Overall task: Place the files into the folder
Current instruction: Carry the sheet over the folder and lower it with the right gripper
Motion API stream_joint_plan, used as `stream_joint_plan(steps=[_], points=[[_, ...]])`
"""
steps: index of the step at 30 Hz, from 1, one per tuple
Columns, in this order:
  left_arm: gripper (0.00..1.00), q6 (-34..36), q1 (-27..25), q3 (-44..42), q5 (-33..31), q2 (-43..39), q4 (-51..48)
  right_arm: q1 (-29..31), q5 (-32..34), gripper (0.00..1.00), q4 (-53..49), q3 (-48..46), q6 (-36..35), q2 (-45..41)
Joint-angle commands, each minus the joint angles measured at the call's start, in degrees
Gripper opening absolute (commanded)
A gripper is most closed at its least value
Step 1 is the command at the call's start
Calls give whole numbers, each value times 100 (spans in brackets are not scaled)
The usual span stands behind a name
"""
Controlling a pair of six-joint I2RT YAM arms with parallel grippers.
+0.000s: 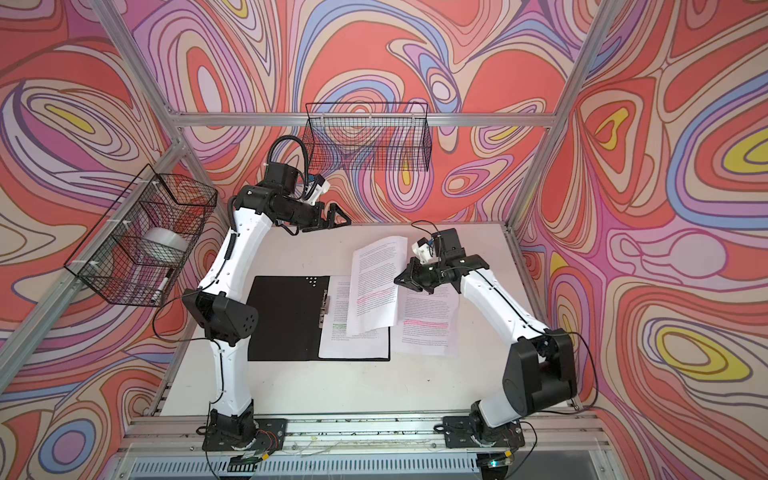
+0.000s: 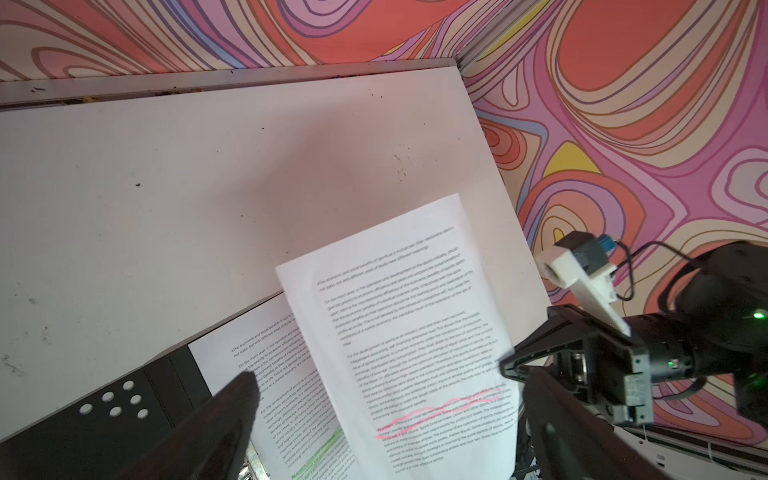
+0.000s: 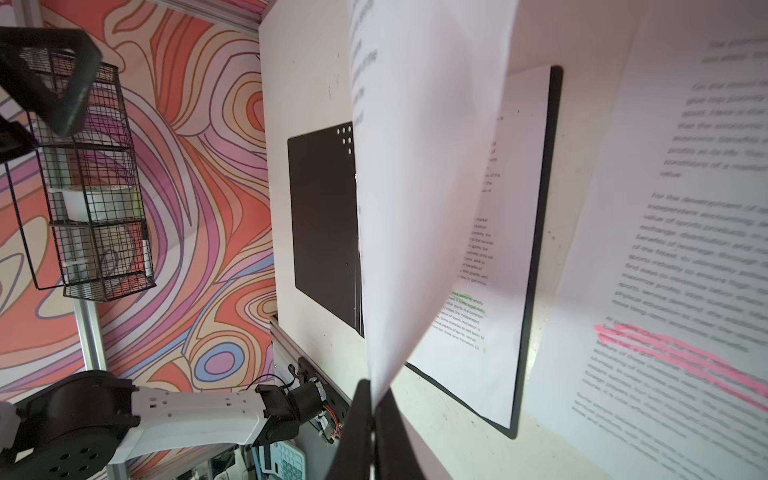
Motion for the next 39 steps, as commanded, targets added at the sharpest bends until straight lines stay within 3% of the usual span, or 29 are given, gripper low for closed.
stream_joint_plan(steps=[1,10,31,39], points=[[100,26,42,-91,91,-227,-112,286,8,0,903,-272,508,244],[100,26,51,-150,115,-253,-115,831,477,0,1136,-404,734,1040],[100,-98,51,-283,329,-198,-36,1218,1232,4,875,-246,937,1738],[100,-114,51,-293,404,-193,-9,1336,1558,24,351,69,704,1802]])
